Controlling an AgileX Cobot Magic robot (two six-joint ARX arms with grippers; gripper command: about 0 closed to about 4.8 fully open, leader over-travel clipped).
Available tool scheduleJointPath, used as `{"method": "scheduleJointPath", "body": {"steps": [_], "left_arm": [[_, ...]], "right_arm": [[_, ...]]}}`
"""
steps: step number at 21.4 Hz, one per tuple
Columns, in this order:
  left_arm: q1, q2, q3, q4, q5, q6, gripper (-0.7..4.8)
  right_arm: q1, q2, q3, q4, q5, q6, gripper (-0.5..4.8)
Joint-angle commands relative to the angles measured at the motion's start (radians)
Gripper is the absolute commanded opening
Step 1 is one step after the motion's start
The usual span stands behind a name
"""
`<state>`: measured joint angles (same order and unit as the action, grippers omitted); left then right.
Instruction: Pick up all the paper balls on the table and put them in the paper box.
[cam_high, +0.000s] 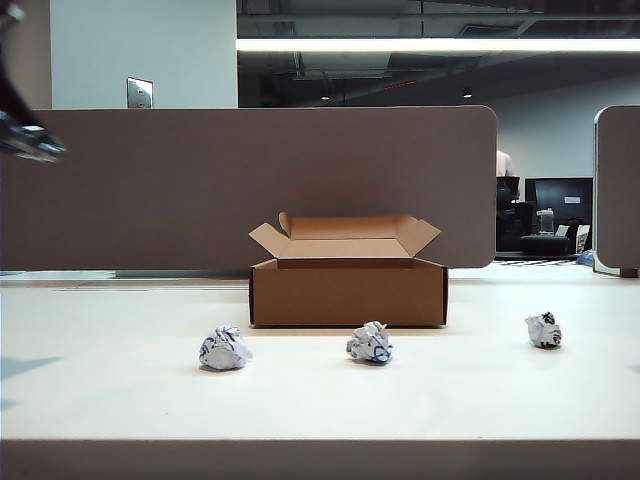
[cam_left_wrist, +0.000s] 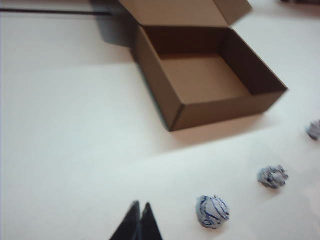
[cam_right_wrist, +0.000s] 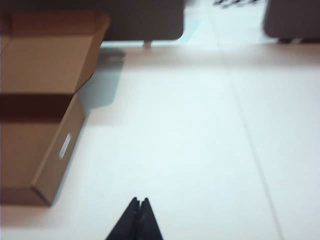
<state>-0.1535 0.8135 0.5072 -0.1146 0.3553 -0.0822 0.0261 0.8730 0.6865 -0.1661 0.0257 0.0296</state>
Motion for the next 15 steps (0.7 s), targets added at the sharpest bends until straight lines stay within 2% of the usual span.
{"method": "scheduleJointPath", "body": {"steps": [1,4,7,8,9,11,12,14,15], "left_arm": [[-0.082,0.111,0.048,0.012,-0.004,0.130,-0.05],[-0.174,0.189,0.080,0.011,-0.019,0.261,0.01],[-0.261,0.257,0.103,0.010,-0.066,0.346,1.27],[-0.277,0.271,0.106,0.008,-0.064,0.362,1.35],[-0.290,0.285,0.110,0.003,-0.063,0.372,1.36],[-0.317,0.312,0.119,-0.008,-0.063,0.390,1.74],[-0.329,0.340,0.131,-0.026,-0.063,0.398,2.20],[-0.341,0.393,0.162,-0.071,-0.051,0.400,2.20],[-0.345,0.430,0.181,-0.088,-0.052,0.404,2.21]], "right_arm": [[0.056,0.103,0.018,0.051,0.010,-0.008,-0.05],[0.094,0.209,0.022,0.089,0.036,-0.022,-0.05],[0.111,0.315,0.047,0.087,0.034,-0.027,-0.03],[0.111,0.335,0.054,0.086,0.035,-0.027,0.12],[0.111,0.351,0.062,0.084,0.034,-0.027,0.36],[0.112,0.389,0.086,0.071,0.019,-0.027,0.98],[0.121,0.423,0.118,0.045,0.021,-0.026,1.15],[0.122,0.473,0.176,0.003,0.028,-0.014,1.22],[0.122,0.506,0.212,-0.021,0.028,-0.006,1.98]]}}
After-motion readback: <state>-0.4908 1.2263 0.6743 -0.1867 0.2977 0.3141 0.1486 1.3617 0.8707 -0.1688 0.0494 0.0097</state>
